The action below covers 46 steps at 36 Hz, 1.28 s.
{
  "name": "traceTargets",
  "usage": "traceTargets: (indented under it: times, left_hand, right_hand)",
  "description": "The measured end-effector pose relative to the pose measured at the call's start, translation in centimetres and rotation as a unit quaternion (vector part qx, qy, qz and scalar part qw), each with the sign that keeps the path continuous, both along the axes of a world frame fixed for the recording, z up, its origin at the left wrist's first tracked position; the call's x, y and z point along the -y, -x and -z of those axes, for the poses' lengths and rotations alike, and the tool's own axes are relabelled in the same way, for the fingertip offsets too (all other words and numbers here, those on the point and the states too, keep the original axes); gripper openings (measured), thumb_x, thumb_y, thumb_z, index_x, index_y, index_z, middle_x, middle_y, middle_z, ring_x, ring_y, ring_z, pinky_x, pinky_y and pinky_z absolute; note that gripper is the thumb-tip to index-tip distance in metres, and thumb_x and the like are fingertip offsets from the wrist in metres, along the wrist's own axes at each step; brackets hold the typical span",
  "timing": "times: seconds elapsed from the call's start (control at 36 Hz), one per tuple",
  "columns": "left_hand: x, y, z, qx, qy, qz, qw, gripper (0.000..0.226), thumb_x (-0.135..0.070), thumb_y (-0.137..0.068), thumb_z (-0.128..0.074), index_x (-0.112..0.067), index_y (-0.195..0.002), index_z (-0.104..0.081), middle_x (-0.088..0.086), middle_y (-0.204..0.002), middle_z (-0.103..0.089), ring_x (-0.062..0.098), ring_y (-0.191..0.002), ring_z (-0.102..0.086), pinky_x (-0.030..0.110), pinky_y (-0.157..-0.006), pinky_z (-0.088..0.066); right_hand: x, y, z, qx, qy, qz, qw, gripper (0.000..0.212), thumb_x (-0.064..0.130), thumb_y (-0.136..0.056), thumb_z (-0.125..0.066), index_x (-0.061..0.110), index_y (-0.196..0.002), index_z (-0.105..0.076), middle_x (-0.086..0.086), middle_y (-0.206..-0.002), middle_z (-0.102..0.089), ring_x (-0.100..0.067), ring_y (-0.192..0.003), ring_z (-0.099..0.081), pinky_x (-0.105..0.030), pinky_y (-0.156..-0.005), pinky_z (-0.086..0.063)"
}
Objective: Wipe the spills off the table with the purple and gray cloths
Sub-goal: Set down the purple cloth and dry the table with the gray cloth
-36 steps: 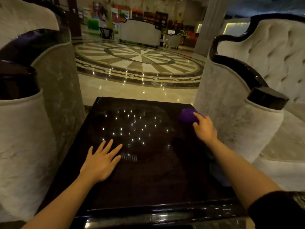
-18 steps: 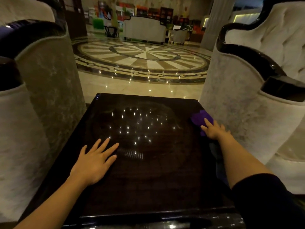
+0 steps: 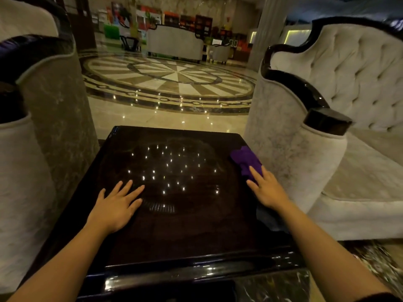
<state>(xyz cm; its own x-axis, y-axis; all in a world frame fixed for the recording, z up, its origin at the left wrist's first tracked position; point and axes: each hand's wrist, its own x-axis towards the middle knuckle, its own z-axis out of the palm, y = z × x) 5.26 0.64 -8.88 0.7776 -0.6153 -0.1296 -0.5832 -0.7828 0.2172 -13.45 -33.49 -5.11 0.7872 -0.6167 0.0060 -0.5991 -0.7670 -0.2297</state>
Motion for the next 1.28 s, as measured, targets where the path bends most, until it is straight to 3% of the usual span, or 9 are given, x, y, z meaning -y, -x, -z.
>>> traceTargets:
  times: [0.14,0.31,0.42,0.67,0.83,1.14,1.28]
  left_hand:
    - [-0.3,0.3,0.1,0.013,-0.006,0.000,1.000,0.048,-0.046,-0.095,-0.015,-0.040,-0.140,-0.002,-0.002,-0.156,0.002,0.019,-0.142,0.007,0.049,-0.116,-0.002]
    - [-0.9,0.6,-0.1,0.003,-0.015,0.001,1.000,0.048,-0.046,-0.095,-0.014,-0.039,-0.141,-0.001,-0.001,-0.156,0.005,0.020,-0.142,0.008,0.048,-0.116,-0.001]
    - [-1.3,0.8,0.0,-0.003,-0.021,0.003,1.000,0.048,-0.045,-0.095,-0.014,-0.038,-0.141,0.000,0.000,-0.155,0.008,0.020,-0.142,0.009,0.048,-0.115,0.000]
    - [-1.8,0.8,0.5,-0.005,-0.009,0.013,1.000,0.048,-0.045,-0.095,-0.013,-0.038,-0.141,0.000,-0.001,-0.156,0.007,0.019,-0.142,0.010,0.047,-0.115,0.002]
    - [-1.9,0.9,0.5,0.001,-0.008,0.013,1.000,0.049,-0.045,-0.095,-0.011,-0.036,-0.142,0.000,0.000,-0.156,0.007,0.020,-0.142,0.010,0.047,-0.115,0.002]
    - [-1.7,1.1,0.6,0.001,-0.005,0.013,1.000,0.048,-0.044,-0.095,-0.010,-0.036,-0.141,0.001,0.000,-0.156,0.008,0.021,-0.142,0.012,0.047,-0.115,0.004]
    - [-1.6,1.1,0.7,0.011,0.001,0.016,1.000,0.049,-0.044,-0.095,-0.011,-0.035,-0.142,0.000,0.001,-0.156,0.006,0.022,-0.142,0.010,0.048,-0.115,0.003]
  right_hand:
    - [-2.3,2.6,0.3,-0.025,-0.004,0.048,0.999,0.060,0.053,-0.093,-0.029,0.036,-0.143,0.000,-0.014,-0.156,0.006,-0.037,-0.141,0.003,-0.054,-0.113,-0.012]
    - [-2.6,4.0,0.9,0.000,-0.078,0.088,0.993,0.073,0.055,-0.089,-0.038,0.033,-0.143,0.006,-0.021,-0.154,0.010,-0.040,-0.141,0.002,-0.052,-0.114,-0.010]
    - [-3.0,3.6,1.7,0.031,-0.108,0.122,0.986,0.075,0.051,-0.088,-0.046,0.029,-0.144,-0.001,-0.021,-0.154,0.007,-0.038,-0.141,-0.003,-0.047,-0.115,-0.013]
    - [-3.8,2.0,1.7,-0.002,-0.079,0.163,0.983,0.057,0.028,-0.095,-0.038,0.025,-0.145,-0.011,-0.018,-0.155,-0.002,-0.039,-0.139,-0.014,-0.045,-0.110,-0.024]
    - [-6.6,-1.3,1.7,-0.006,-0.064,0.213,0.975,0.062,0.018,-0.091,-0.040,0.020,-0.145,-0.010,-0.021,-0.154,-0.001,-0.039,-0.138,-0.014,-0.045,-0.113,-0.021]
    - [-12.7,-9.0,1.9,-0.025,-0.073,0.170,0.983,0.074,0.014,-0.087,-0.052,0.026,-0.144,-0.007,-0.015,-0.155,0.006,-0.036,-0.141,-0.006,-0.044,-0.116,-0.015]
    - [-13.3,-11.1,1.9,-0.026,-0.075,0.073,0.994,0.068,0.014,-0.090,-0.046,0.026,-0.145,-0.008,-0.016,-0.155,0.005,-0.034,-0.142,-0.001,-0.043,-0.115,-0.011]
